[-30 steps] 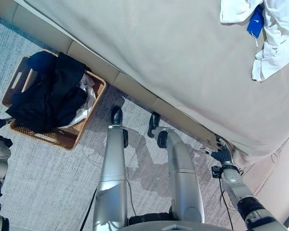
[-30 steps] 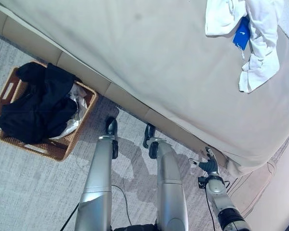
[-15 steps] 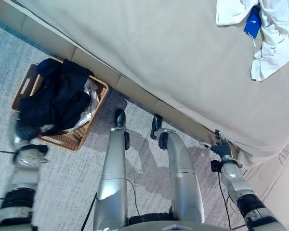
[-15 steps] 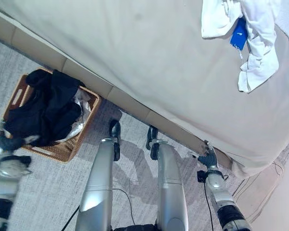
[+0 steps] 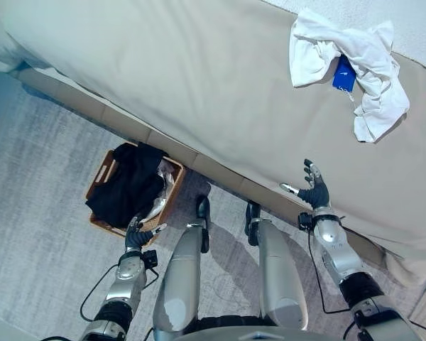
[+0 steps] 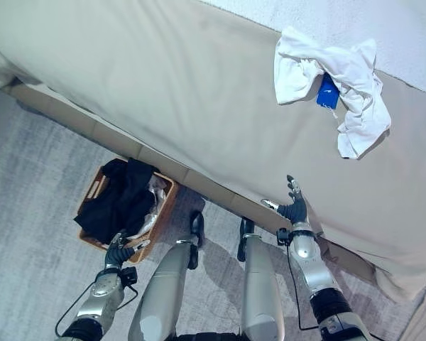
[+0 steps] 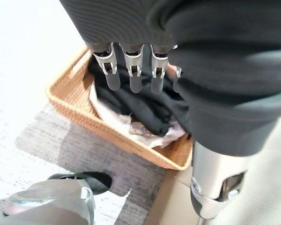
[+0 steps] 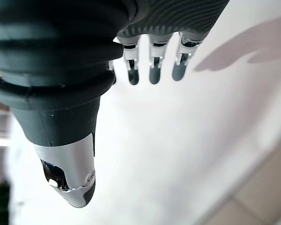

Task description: Pick up clothes into the bucket

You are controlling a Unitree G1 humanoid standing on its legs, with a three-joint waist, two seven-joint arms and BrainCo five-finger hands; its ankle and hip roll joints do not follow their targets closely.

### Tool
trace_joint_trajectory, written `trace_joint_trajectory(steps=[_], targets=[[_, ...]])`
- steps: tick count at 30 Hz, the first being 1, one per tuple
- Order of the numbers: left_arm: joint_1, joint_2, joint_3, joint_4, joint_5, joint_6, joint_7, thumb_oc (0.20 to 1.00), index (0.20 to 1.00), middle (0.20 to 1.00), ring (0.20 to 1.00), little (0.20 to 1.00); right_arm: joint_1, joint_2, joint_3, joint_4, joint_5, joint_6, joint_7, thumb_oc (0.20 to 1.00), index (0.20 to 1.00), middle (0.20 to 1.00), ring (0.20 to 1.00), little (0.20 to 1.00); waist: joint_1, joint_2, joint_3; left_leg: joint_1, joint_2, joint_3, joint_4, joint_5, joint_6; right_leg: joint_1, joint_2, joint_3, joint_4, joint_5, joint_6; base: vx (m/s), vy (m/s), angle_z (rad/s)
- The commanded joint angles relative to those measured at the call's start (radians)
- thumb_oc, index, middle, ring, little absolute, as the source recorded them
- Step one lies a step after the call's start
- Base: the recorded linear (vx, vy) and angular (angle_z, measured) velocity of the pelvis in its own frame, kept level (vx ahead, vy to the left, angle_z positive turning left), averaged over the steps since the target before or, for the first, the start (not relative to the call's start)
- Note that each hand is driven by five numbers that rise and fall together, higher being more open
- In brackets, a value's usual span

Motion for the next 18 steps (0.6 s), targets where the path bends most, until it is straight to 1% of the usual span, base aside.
trace_joint_trajectory(steps=[1,4,7,8,9,12,14,16,18], targets=[[0.021,-0.012,-0.027,0.03,0.085,-0.038,0.079,1.0,1.0,1.0,1.0,1.0,-0.034,-0.081,-0.033,-0.06,-0.107,-0.044,-0.086,1.0,1.0,1.0,1.0,1.0,0.014,0.059,-0.062,0.059,-0.024,-0.037,-0.106,0.052,0.015,0.059,-0.004,0.007,-0.106,0.075,0.033,0.12,-0.085,0.04],[0.033,-0.018,-0.059,0.078,0.175,-0.032,0.107,1.0,1.0,1.0,1.0,1.0,-0.103,-0.13,-0.029,-0.028,-0.206,-0.025,-0.141,1.0,1.0,1.0,1.0,1.0,0.032,0.086,-0.11,0.122,-0.029,-0.044,-0.175,0.068,0.01,0.096,-0.01,0.005,-0.122,0.065,0.034,0.09,-0.037,0.09],[0.051,-0.017,-0.107,0.094,0.227,-0.032,0.08,1.0,1.0,1.0,1.0,1.0,-0.198,-0.222,0.001,0.043,-0.318,0.006,-0.18,1.0,1.0,1.0,1.0,1.0,0.048,0.114,-0.148,0.146,-0.031,-0.045,-0.204,0.075,0.009,0.107,-0.015,0.005,-0.13,0.067,0.037,0.06,-0.016,0.02],[0.063,-0.012,-0.135,0.083,0.238,-0.034,0.069,1.0,1.0,1.0,1.0,1.0,-0.25,-0.265,0.015,0.08,-0.344,0.024,-0.187,1.0,1.0,1.0,1.0,1.0,0.052,0.122,-0.155,0.152,-0.036,-0.048,-0.206,0.073,0.008,0.11,-0.017,0.007,-0.123,0.057,0.038,0.02,-0.014,0.04],[0.07,-0.009,-0.154,0.066,0.248,-0.035,0.06,1.0,1.0,1.0,1.0,1.0,-0.283,-0.282,0.021,0.101,-0.347,0.03,-0.201,1.0,1.0,1.0,1.0,1.0,0.056,0.135,-0.161,0.149,-0.036,-0.05,-0.211,0.078,0.007,0.105,-0.017,0.008,-0.124,0.061,0.038,0.04,-0.03,0.04],[0.097,0.0,-0.225,0.02,0.275,-0.042,0.024,1.0,1.0,1.0,1.0,1.0,-0.379,-0.357,0.023,0.159,-0.387,0.066,-0.234,1.0,1.0,1.0,1.0,1.0,0.06,0.158,-0.168,0.151,-0.043,-0.054,-0.214,0.077,0.006,0.098,-0.023,0.013,-0.102,0.043,0.038,0.02,-0.026,-0.03],[0.108,-0.001,-0.252,0.01,0.279,-0.041,0.009,1.0,1.0,1.0,1.0,1.0,-0.446,-0.395,0.027,0.212,-0.395,0.081,-0.261,1.0,1.0,1.0,1.0,1.0,0.061,0.169,-0.167,0.148,-0.043,-0.052,-0.212,0.077,0.006,0.09,-0.021,0.014,-0.09,0.036,0.035,0.02,-0.032,0.09],[0.109,-0.001,-0.281,0.005,0.281,-0.041,0.005,1.0,1.0,1.0,1.0,1.0,-0.522,-0.424,0.023,0.273,-0.371,0.088,-0.303,1.0,1.0,1.0,1.0,1.0,0.063,0.177,-0.161,0.14,-0.044,-0.054,-0.209,0.077,0.006,0.079,-0.019,0.018,-0.078,0.032,0.033,0.01,-0.049,0.02],[0.103,0.012,-0.319,-0.002,0.298,-0.036,-0.003,1.0,1.0,1.0,1.0,1.0,-0.614,-0.458,0.039,0.357,-0.324,0.095,-0.32,1.0,1.0,1.0,1.0,1.0,0.063,0.181,-0.151,0.129,-0.043,-0.054,-0.205,0.079,0.004,0.063,-0.016,0.024,-0.066,0.03,0.031,-0.01,-0.053,-0.01]])
